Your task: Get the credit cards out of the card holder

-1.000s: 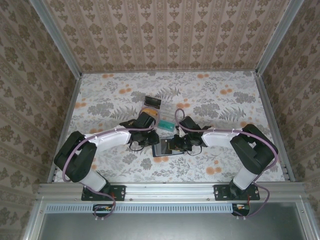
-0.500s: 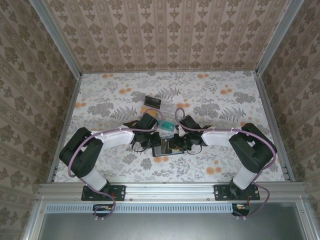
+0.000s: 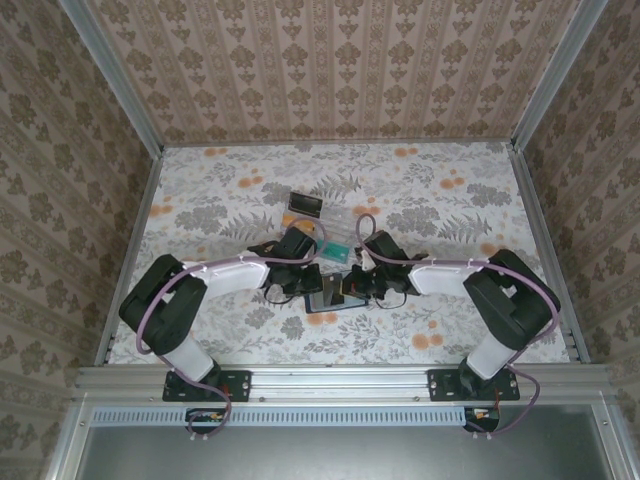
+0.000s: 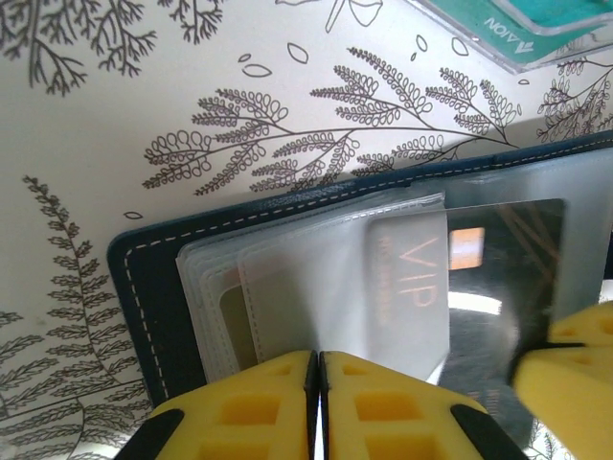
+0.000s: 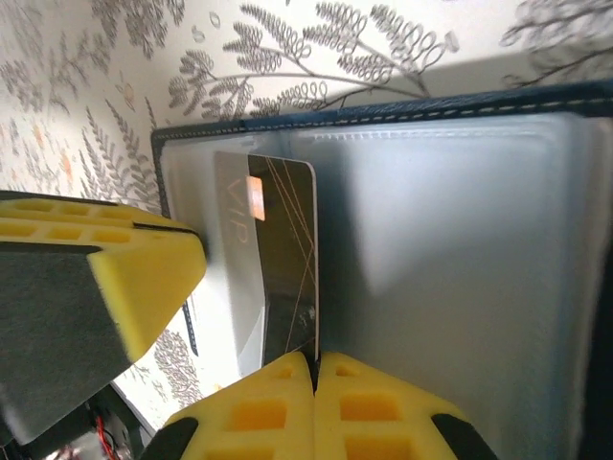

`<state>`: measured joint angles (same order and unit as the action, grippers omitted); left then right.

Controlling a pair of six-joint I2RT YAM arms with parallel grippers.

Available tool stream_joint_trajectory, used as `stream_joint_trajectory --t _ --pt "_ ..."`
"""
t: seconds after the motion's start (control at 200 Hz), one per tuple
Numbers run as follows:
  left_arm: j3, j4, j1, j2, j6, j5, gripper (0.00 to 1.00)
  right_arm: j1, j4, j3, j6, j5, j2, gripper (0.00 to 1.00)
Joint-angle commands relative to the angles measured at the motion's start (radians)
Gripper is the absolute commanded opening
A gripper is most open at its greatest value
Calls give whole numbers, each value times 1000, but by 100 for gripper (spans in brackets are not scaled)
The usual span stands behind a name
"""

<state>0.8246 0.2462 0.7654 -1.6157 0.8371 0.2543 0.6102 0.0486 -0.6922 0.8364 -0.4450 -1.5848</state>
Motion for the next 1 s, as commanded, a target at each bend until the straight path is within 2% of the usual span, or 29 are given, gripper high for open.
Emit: stream_joint_trajectory --t 0.0,0.255,0.365,0.49,0.59,0.64,0.735,0.815,0.995 --pt "2 69 3 10 -5 -44 14 -12 -45 33 -46 79 74 0" --pt "105 103 -12 85 -57 -54 23 -42 -45 31 -204 30 270 0" --pt "114 75 -47 156 -66 -35 32 -76 -47 8 -259 -21 323 0" --pt "83 -14 -100 243 -54 40 52 -130 -13 -35 -279 -142 329 0" --pt "69 -80 -137 290 -62 83 71 -173 -21 -113 -300 -296 294 0" --pt "73 -102 -147 295 -71 102 75 -196 -50 -167 -319 -384 269 0" --pt "89 -170 -156 285 -82 177 78 -220 -77 -250 -333 -499 228 0" --pt "94 -259 -170 269 -50 253 78 -230 -82 -292 -328 -522 210 0" --pt "92 -465 -195 252 27 355 67 -276 -13 -336 -239 -525 159 0"
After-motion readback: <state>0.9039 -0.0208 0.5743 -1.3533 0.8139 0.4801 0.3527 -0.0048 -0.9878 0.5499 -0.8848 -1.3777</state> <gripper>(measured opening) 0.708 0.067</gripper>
